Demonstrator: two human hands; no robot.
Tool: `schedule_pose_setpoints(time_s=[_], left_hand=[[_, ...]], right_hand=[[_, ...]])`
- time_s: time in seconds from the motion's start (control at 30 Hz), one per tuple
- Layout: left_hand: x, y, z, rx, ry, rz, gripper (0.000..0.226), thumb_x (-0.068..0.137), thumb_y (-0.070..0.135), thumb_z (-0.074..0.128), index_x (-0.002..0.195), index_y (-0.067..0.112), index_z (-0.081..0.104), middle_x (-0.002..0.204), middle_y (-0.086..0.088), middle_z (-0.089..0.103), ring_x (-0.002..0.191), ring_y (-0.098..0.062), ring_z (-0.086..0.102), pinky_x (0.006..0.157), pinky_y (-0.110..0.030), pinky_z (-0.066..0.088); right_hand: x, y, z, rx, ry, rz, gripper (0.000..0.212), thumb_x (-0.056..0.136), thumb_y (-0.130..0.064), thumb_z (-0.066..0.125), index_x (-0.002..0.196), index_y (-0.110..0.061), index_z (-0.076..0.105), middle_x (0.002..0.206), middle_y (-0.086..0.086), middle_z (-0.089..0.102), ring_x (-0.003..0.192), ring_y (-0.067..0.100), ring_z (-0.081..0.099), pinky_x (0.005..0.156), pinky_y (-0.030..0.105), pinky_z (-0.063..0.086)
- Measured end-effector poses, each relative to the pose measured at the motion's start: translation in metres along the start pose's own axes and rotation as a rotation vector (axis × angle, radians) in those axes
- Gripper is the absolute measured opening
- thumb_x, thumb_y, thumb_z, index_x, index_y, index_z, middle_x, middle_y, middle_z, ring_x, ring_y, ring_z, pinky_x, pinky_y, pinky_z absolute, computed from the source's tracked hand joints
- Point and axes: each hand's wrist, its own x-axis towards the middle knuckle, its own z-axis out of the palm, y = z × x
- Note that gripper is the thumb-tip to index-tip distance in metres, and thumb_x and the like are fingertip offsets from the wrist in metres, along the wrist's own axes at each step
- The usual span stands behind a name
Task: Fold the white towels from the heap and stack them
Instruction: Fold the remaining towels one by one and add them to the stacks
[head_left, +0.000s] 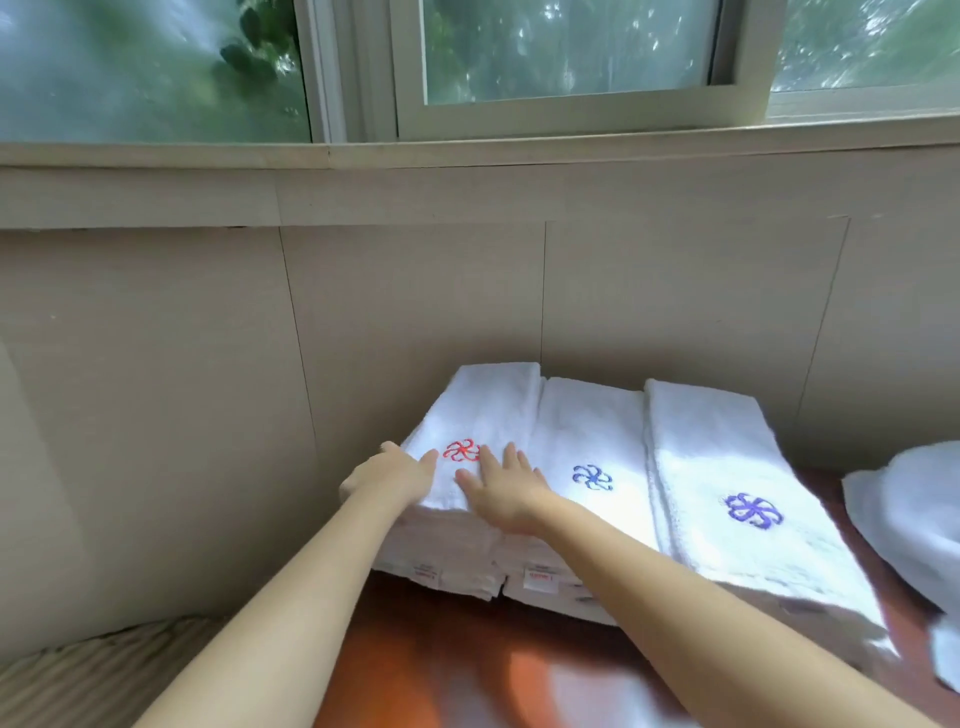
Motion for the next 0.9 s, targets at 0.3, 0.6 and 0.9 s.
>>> schedule_pose_setpoints(time_s=[0.3, 0.6, 0.9], left_hand=[[-0.116, -0.015, 0.001, 0.258, 0.040, 0.018, 0.081, 0.091, 0.020, 0.047, 0.151, 0.010, -0.006, 0.142, -0.011, 0.043, 0.117, -0.026, 0.054, 0.073, -0.032, 0.037], [-0.241, 0.041, 0.022, 0.222, -0.149, 0.358, 0.055, 0.089, 0.019, 0.044, 0.141, 0.012, 0.028, 0.129, -0.008, 0.054, 0.113, -0.028, 0.057, 0.087, -0.037, 0.046], [-0.338, 0.156, 0.095, 0.133, -0.360, 0.728, 0.039, 0.084, 0.020, 0.042, 0.123, 0.014, 0.046, 0.103, -0.006, 0.065, 0.069, -0.021, 0.067, 0.076, -0.032, 0.054]], right_hand=[[-0.162, 0.029, -0.043, -0.192, -0.318, -0.152, 0.060, 0.096, -0.050, 0.039, 0.148, -0.021, 0.031, 0.156, -0.003, 0.025, 0.142, 0.016, 0.027, 0.116, 0.033, 0.020], [-0.314, 0.163, -0.080, -0.141, -0.107, 0.147, 0.037, 0.097, -0.039, 0.047, 0.127, -0.021, 0.057, 0.130, -0.001, 0.057, 0.116, 0.017, 0.053, 0.095, 0.024, 0.039], [-0.449, 0.312, -0.035, -0.370, 0.343, 0.779, 0.079, 0.086, -0.038, 0.057, 0.149, -0.030, 0.010, 0.152, 0.013, 0.017, 0.134, 0.035, 0.030, 0.106, 0.045, 0.031]])
